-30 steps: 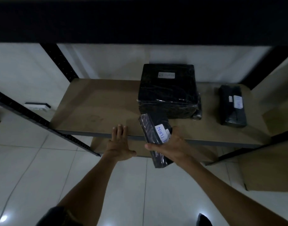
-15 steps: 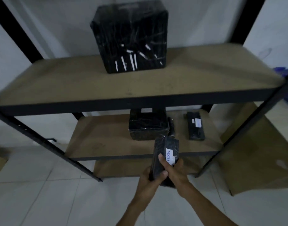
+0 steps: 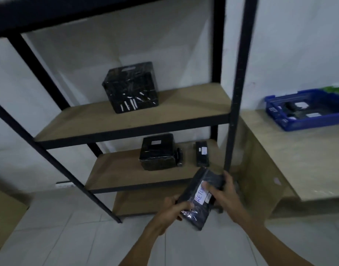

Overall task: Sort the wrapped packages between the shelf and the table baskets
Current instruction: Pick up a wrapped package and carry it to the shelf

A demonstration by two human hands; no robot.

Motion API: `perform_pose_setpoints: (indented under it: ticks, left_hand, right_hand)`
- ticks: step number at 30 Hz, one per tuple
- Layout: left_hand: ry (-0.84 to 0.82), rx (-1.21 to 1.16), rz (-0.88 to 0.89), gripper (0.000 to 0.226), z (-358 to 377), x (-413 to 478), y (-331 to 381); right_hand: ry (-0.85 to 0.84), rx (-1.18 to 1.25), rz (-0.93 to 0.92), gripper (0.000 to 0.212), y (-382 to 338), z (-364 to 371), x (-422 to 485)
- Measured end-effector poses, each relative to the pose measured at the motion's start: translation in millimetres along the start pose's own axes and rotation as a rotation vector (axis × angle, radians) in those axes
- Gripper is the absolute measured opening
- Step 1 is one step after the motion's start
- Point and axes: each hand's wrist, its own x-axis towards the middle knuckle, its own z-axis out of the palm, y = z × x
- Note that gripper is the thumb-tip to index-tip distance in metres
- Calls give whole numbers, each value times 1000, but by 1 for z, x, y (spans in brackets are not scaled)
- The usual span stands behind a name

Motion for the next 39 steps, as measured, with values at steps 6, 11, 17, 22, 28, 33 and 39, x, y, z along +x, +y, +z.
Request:
perform_pose_setpoints:
  ticks: [6, 11, 17, 22, 28, 33, 39]
  left_hand:
    - [-139, 126, -14, 43, 55, -14, 34]
    - [-322, 205, -24, 43, 96, -19, 60]
    - [-175, 138, 32, 37, 179, -25, 97]
    - [-125, 309, 96, 42, 247, -22, 100]
    - [-84, 567, 202, 58, 347, -31, 119]
    - [-170, 887, 207, 47, 447, -22, 134]
    - [-203, 969, 291, 59, 543, -6, 170]
  right_hand:
    - [-215, -1320, -760, 128, 6, -101, -43]
    - [-353, -1482, -647, 112, -9, -149, -87]
    - [-162, -1485, -561, 95, 0, -232, -132]
    - [-78, -1524, -365, 96, 3, -321, -174]
    - [-71, -1543, -260, 99, 20, -437, -217]
    - [-34, -1460, -170, 100, 37, -540, -252]
    - [10, -1428, -101, 98, 41, -642, -256]
